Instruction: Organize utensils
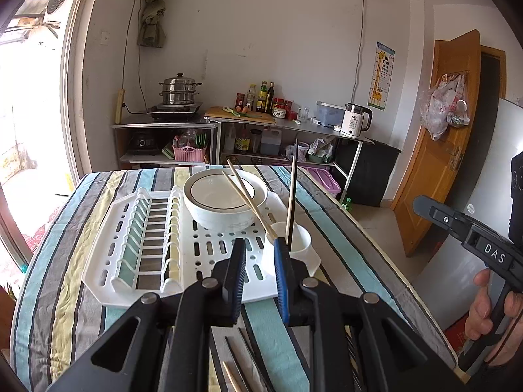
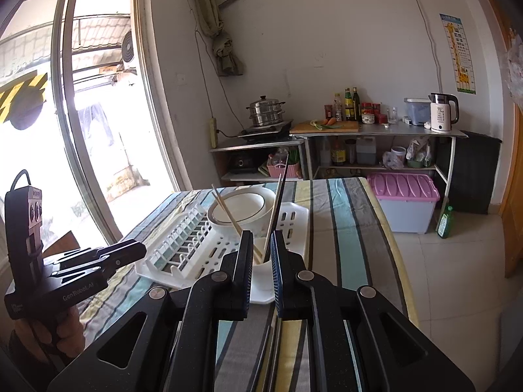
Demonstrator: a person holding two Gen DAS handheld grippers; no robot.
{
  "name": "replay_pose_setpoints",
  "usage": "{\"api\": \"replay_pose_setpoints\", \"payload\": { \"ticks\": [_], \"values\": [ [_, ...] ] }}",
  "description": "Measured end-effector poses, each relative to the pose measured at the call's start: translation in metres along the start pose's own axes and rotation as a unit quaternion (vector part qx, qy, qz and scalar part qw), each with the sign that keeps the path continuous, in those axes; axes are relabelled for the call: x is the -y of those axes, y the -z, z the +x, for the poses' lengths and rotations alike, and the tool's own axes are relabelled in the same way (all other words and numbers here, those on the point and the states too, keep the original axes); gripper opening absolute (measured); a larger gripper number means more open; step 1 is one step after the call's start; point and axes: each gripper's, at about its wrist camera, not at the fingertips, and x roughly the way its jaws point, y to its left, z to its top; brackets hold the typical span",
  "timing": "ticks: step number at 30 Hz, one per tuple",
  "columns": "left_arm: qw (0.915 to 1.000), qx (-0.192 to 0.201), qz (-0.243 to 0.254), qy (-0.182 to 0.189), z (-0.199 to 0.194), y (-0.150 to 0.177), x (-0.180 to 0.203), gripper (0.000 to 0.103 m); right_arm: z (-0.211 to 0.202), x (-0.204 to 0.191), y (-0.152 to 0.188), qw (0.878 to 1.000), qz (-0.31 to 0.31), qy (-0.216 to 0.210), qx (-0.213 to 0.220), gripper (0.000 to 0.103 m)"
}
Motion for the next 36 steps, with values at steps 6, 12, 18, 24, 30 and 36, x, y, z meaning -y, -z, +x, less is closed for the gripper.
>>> {"api": "replay_pose_setpoints", "payload": {
  "ticks": [6, 12, 18, 24, 30, 36],
  "values": [
    [0.9999, -0.011, 0.002, -0.002, -0.026, 0.038, 0.004, 0.018, -0.03, -0.014, 0.033, 1.0, -0.011, -0.004, -0.004, 0.011],
    [0.9998, -0.021, -0.005, -0.004, -0.048, 0.075, 0.002, 0.018, -0.047, -0.02, 0.062, 1.0, -0.009, -0.012, -0.02, 0.011],
    [0.9992, -0.035, -0.015, -0.01, -0.058, 0.103, -0.004, 0.018, -0.05, -0.026, 0.083, 0.999, -0.015, -0.018, -0.039, 0.011],
    [0.9984, -0.051, -0.017, -0.015, -0.056, 0.119, -0.005, 0.018, -0.048, -0.023, 0.091, 0.999, -0.009, -0.02, -0.047, 0.011],
    [0.9975, -0.064, -0.024, -0.016, -0.046, 0.122, -0.008, 0.018, -0.037, -0.021, 0.097, 0.998, -0.008, -0.02, -0.062, 0.011],
    [0.9946, -0.095, -0.035, -0.024, -0.021, 0.124, -0.012, 0.018, -0.016, -0.022, 0.103, 0.996, -0.011, -0.025, -0.088, 0.011]
  ]
}}
